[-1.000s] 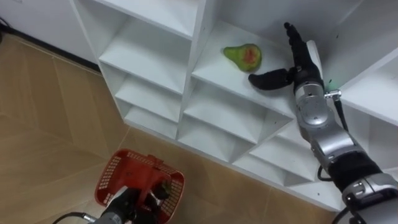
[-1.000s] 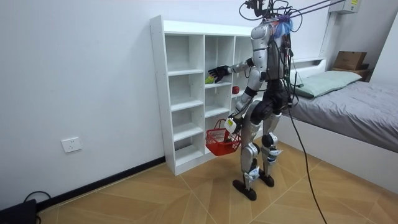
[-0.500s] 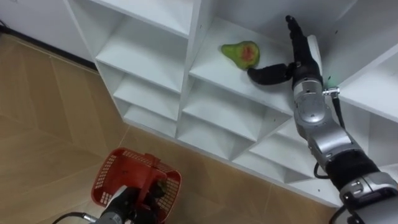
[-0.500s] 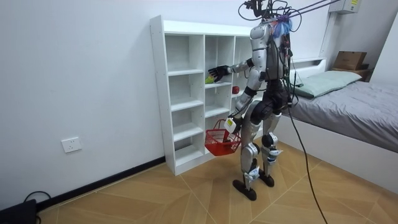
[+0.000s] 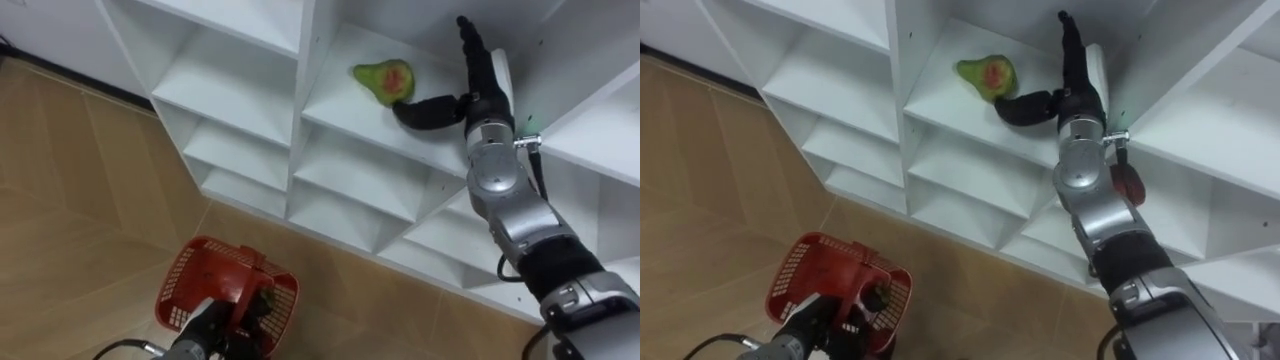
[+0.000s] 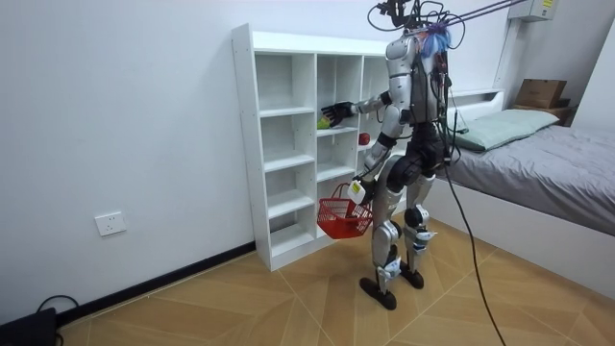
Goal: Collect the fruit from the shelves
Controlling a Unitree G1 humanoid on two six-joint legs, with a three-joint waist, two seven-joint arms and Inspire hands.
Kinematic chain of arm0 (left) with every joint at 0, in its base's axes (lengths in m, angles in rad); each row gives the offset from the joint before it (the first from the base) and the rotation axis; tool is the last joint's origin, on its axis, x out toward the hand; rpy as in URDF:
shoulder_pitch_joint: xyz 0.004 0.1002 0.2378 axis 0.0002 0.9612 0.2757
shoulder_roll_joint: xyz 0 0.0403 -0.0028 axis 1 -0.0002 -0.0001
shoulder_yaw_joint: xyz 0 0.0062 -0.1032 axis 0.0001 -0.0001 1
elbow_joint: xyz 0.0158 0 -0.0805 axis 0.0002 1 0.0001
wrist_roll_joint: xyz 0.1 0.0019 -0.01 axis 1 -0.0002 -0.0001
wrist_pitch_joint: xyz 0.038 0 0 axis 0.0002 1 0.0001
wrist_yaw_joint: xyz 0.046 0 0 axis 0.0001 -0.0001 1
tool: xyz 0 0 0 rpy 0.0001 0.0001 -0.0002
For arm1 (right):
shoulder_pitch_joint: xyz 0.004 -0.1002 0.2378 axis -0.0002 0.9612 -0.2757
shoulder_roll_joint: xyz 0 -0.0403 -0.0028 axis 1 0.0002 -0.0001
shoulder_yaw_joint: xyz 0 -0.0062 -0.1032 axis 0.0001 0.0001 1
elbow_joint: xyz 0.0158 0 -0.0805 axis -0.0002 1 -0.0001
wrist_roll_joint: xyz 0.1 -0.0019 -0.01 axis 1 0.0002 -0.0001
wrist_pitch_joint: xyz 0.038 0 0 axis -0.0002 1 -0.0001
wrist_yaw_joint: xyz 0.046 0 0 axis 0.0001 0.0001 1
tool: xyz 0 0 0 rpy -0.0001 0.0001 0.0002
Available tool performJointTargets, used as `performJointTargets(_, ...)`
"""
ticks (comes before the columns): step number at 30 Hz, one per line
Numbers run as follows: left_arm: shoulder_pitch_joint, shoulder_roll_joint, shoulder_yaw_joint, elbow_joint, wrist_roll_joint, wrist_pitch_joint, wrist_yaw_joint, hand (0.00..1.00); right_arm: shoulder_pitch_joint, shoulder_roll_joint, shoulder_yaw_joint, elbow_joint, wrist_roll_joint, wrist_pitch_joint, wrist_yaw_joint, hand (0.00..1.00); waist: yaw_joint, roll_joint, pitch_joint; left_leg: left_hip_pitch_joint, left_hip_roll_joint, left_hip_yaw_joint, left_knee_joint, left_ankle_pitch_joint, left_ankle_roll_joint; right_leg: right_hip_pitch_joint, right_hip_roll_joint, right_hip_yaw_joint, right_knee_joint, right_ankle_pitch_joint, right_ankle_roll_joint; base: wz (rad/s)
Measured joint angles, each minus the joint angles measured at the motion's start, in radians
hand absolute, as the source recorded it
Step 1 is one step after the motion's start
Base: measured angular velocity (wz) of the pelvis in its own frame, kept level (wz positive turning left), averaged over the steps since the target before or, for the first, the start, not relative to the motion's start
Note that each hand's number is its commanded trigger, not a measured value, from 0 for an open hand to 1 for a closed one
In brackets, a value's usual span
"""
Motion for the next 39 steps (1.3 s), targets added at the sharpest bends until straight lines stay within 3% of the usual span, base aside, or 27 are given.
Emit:
performJointTargets(12,-0.002,0.004,-0.009,-0.006,-0.093,-0.008,-0.010,1.00,-0.003,-0.001,0.060,-0.009,-0.074,-0.016,0.071,0.00,0.007,0.000,-0.0002,-0.003,-0.001,0.007,-0.001,0.001,0.001,-0.017,-0.010,-0.002,0.023,0.000,-0.001,-0.01)
performJointTargets(39,-0.002,0.007,-0.011,-0.004,-0.117,-0.010,-0.017,1.00,-0.002,-0.016,0.104,-0.027,-0.071,-0.017,0.150,0.00,0.003,-0.003,-0.0023,-0.008,-0.005,0.008,0.004,0.006,0.006,-0.017,-0.016,-0.006,0.023,-0.001,0.000,0.00)
